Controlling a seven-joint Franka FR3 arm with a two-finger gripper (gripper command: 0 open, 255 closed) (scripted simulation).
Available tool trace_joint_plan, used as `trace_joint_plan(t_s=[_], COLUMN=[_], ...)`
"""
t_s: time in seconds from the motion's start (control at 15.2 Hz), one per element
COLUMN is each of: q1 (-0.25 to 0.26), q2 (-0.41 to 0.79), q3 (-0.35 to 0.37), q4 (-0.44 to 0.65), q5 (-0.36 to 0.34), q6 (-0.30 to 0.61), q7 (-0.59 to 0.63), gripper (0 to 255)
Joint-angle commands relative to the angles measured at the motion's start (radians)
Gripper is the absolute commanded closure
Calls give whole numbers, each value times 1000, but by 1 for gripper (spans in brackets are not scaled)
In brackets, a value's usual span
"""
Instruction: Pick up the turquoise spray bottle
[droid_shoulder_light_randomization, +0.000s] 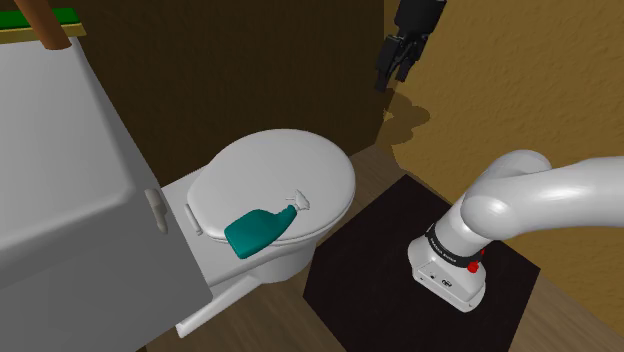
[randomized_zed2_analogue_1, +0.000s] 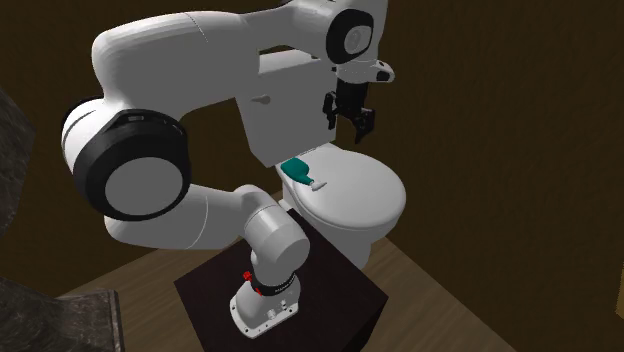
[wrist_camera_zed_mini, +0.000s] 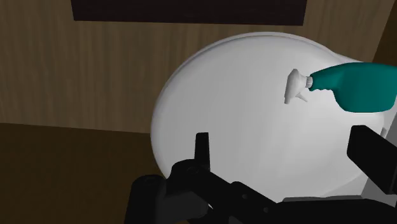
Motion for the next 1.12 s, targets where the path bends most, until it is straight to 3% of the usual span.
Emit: trace_joint_plan(t_s=[0.0, 1.06], q1=[0, 217], q2=[0, 250], q3=[0, 191], q4=[0, -242], q5=[0, -5], q6=[0, 579], q7=[0, -278], gripper=[0, 0])
